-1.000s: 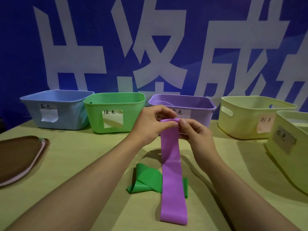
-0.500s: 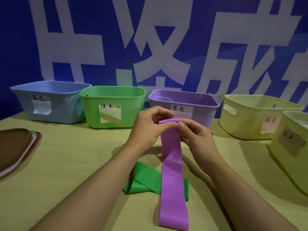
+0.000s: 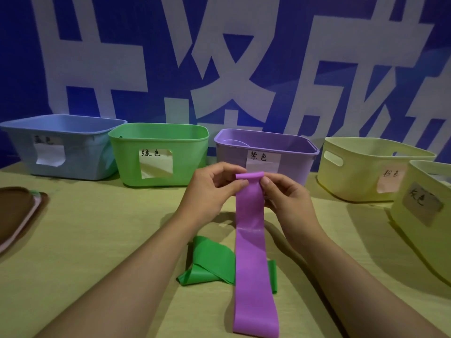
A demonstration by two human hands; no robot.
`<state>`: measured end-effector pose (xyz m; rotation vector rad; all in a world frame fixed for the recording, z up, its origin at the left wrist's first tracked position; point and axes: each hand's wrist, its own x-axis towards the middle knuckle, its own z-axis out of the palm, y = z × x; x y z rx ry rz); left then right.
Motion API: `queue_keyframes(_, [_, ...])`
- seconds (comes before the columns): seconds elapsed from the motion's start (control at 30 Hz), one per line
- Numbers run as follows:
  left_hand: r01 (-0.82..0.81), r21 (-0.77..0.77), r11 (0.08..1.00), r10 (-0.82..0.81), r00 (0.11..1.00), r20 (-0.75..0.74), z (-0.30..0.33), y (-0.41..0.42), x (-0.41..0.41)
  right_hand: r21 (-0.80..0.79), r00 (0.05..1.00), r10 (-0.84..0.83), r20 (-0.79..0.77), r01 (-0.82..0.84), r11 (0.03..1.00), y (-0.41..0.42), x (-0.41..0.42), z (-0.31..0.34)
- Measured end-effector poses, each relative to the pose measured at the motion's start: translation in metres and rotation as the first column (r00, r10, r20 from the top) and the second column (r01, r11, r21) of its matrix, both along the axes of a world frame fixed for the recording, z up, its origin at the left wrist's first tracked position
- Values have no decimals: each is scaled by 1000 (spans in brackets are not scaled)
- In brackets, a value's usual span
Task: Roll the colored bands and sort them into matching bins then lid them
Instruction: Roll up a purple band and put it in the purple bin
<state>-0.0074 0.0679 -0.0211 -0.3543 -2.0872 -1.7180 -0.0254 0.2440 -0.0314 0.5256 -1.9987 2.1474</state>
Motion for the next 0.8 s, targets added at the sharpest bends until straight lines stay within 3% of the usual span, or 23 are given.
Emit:
queue_keyframes(0.27, [-50, -8, 999, 49, 996, -77, 0, 1, 0, 62, 1000, 11, -18, -10, 998, 0, 5, 3])
queue_keyframes(0.5, [-47, -112, 993, 37, 996, -85, -3, 2, -1, 85, 999, -29, -21, 30, 996, -3, 7, 6])
queue_keyframes(0.8, [-28, -127, 991, 17, 996, -84, -2, 2, 1, 57, 1000, -5, -21, 6, 998, 0, 2, 2])
